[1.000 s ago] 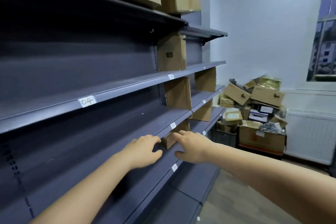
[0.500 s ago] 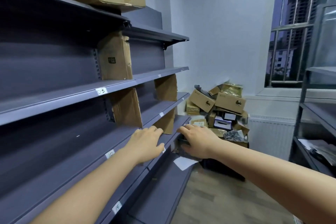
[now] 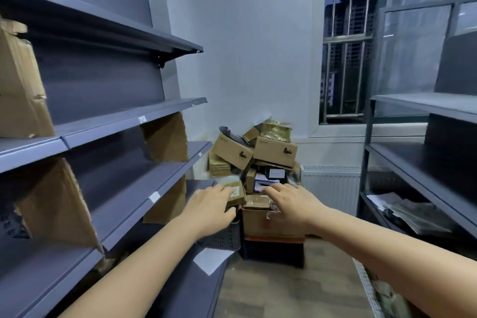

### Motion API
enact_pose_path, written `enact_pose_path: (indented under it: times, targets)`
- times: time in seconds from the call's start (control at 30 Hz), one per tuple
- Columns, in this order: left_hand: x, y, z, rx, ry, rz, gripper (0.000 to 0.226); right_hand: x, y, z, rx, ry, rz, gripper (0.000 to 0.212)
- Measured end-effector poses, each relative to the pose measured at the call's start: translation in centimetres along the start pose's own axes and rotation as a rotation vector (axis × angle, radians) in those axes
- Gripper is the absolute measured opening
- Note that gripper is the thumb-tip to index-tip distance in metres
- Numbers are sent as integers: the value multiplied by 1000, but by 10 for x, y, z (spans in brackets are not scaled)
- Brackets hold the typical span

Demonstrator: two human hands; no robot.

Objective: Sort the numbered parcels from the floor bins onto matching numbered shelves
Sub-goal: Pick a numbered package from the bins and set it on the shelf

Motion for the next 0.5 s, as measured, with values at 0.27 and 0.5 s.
enact_pose_path:
  times: [0.27, 0.5]
  targets:
    - [-27, -45, -171, 19, -98, 42, 51, 98, -46, -103, 16, -161, -6, 48]
    - [-43, -96, -303, 58, -162, 58, 51, 185, -98, -190, -4, -142, 30, 52]
Point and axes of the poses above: each hand's wrist, its own z-axis away from the middle knuckle, its own y-axis out of the back of the hand, x = y × z, the point moved 1 cm from there along -z, towards the middle knuckle, and after that the axes turned 10 degrees about x, right-handed, at the moved point
